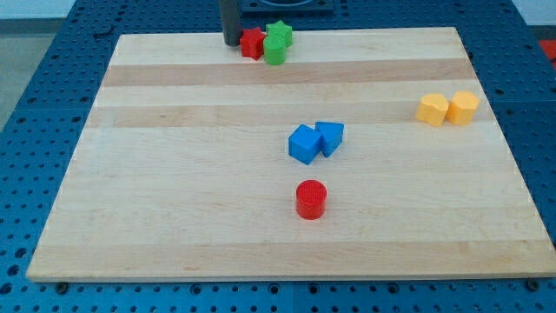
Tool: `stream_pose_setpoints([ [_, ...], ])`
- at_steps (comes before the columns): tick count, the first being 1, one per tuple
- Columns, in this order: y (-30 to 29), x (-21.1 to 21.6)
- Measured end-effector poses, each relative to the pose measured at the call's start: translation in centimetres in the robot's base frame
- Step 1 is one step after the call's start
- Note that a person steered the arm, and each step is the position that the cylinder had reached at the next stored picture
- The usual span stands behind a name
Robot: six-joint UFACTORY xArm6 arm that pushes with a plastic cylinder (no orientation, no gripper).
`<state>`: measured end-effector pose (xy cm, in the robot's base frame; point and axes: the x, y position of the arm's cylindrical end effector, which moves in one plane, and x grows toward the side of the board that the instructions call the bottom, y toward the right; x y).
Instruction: Move red circle towards green circle
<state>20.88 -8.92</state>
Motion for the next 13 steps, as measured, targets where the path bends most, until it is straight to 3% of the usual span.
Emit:
stream_pose_setpoints([
  [2, -0.8, -0.5],
  [3, -5.6, 2.9],
  [6, -11.4, 22.4],
  [8, -10.1, 37.2],
  [9, -6.2, 40.9],
  [12, 15.3, 40.2],
  [13, 16.2, 37.6],
])
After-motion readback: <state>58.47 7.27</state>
